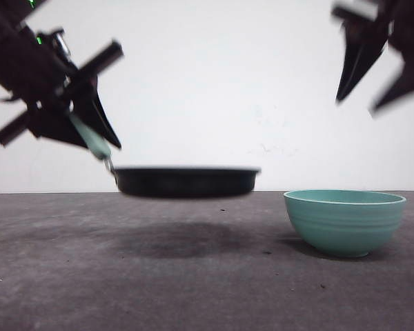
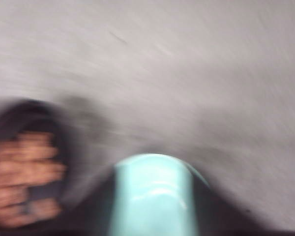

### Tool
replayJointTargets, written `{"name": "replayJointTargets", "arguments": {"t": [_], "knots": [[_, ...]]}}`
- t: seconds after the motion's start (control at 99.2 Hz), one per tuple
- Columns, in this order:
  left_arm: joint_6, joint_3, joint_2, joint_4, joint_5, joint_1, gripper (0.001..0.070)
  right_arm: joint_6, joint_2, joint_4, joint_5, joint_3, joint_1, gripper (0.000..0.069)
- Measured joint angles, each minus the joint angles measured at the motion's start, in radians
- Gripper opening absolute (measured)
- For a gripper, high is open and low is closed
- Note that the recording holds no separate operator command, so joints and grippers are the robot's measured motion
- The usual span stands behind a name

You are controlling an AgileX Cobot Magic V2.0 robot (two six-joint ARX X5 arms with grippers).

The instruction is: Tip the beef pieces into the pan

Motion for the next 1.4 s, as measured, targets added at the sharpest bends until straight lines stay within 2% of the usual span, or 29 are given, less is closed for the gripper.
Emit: {"name": "replayJointTargets", "arguments": {"t": [0.061, 0.131, 0.484, 0.565, 0.676, 0.746, 0.797, 0.918, 1.079, 1.129, 1.16, 1.23, 1.311, 1.351, 1.402], "knots": [[0.001, 0.0, 0.034, 0.002, 0.0, 0.0, 0.0039, -0.002, -0.048, -0.001, 0.001, 0.0, 0.03, 0.0051], [0.002, 0.0, 0.062, 0.003, 0.0, 0.0, 0.0039, -0.002, -0.091, -0.005, 0.001, 0.0, 0.062, 0.0027], [0.0, 0.0, 0.119, 0.045, 0.007, 0.0, 0.0055, -0.003, -0.143, -0.04, 0.019, 0.0, 0.142, 0.0012], [-0.003, 0.0, 0.119, 0.047, 0.013, 0.0, 0.0159, -0.004, -0.142, -0.043, 0.039, 0.0, 0.149, 0.0012], [-0.003, 0.0, 0.119, 0.047, 0.039, 0.003, 0.0421, -0.005, -0.142, -0.043, 0.058, 0.0, 0.154, 0.0012], [-0.01, 0.0, 0.119, 0.037, 0.041, 0.005, 0.0525, -0.007, -0.142, -0.043, 0.058, 0.0, 0.154, 0.0012], [-0.021, 0.0, 0.116, 0.026, 0.04, 0.009, 0.0564, -0.016, -0.142, -0.044, 0.061, 0.0, 0.154, 0.0012], [-0.033, 0.0, 0.073, -0.009, 0.038, 0.03, 0.0608, -0.045, -0.142, -0.063, 0.112, 0.0, 0.154, 0.0012], [-0.032, 0.0, -0.062, -0.057, 0.001, 0.078, 0.0662, -0.118, -0.143, -0.065, 0.253, 0.0, 0.161, 0.0012], [-0.025, 0.0, -0.12, -0.069, -0.013, 0.095, 0.0649, -0.146, -0.145, -0.047, 0.304, 0.0, 0.166, 0.0012], [-0.017, 0.0, -0.155, -0.074, -0.024, 0.103, 0.0607, -0.164, -0.146, -0.028, 0.33, 0.0, 0.17, 0.0012], [0.014, 0.0, -0.241, -0.076, -0.043, 0.114, 0.0408, -0.201, -0.158, 0.037, 0.359, -0.01, 0.18, 0.0011], [0.056, 0.0, -0.342, -0.076, -0.09, 0.116, 0.0172, -0.241, -0.182, 0.135, 0.364, -0.04, 0.195, 0.0011], [0.073, 0.002, -0.388, -0.079, -0.119, 0.116, 0.0095, -0.261, -0.193, 0.186, 0.364, -0.059, 0.206, 0.0011], [0.092, 0.003, -0.439, -0.085, -0.149, 0.116, 0.0047, -0.284, -0.206, 0.25, 0.369, -0.085, 0.223, 0.0011]]}}
